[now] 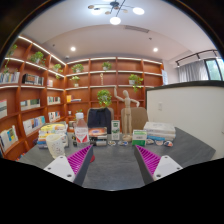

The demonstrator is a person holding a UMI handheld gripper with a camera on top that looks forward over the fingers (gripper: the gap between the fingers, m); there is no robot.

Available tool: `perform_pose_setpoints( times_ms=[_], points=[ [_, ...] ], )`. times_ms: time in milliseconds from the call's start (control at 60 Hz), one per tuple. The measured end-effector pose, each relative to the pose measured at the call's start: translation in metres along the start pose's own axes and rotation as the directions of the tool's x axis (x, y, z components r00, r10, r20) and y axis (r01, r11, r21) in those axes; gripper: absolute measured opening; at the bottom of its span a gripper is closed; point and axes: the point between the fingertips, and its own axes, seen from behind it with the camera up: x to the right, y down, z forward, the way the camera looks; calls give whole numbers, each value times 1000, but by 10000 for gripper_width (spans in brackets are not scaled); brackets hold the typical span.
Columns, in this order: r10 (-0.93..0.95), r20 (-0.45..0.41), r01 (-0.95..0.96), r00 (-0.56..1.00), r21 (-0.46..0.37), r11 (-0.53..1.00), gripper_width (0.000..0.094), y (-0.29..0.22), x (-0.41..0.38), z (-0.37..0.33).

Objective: Pour water

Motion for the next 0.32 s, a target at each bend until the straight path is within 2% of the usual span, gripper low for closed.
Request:
perform_pose_setpoints(
  times_ms=[317],
  points=[
    [40, 4, -40, 999, 15, 999, 850, 0, 9, -7]
  ],
)
